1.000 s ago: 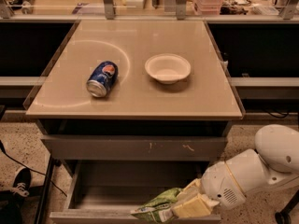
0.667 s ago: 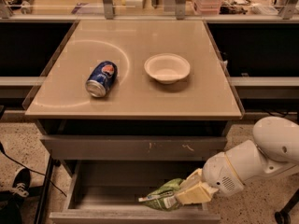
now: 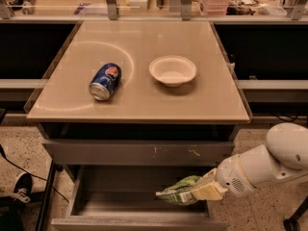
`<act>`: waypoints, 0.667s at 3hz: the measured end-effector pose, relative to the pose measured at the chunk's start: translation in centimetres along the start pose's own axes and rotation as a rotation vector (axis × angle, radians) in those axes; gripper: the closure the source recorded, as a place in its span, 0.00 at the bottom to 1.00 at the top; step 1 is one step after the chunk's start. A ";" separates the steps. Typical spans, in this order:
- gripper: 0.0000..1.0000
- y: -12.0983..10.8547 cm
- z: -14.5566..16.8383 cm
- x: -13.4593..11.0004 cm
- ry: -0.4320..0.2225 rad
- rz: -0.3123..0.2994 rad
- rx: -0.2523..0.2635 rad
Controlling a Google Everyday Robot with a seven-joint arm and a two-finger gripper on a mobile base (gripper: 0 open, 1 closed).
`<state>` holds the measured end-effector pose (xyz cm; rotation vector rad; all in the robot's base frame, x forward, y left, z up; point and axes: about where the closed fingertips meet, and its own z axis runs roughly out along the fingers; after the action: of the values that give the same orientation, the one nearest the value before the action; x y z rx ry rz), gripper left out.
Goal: Place green jalapeno chip bag into middle drawer
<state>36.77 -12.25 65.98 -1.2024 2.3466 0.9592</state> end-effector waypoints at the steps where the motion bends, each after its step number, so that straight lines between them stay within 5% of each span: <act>1: 1.00 -0.1 1.2 0.0 0.002 -0.010 -0.015; 2: 1.00 0.0 5.0 -0.6 0.021 -0.055 -0.039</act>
Offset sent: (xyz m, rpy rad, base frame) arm 0.0145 0.0795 -0.0648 0.0032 -0.0364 0.1233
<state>37.13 -8.38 62.70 -1.2904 2.3082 0.9838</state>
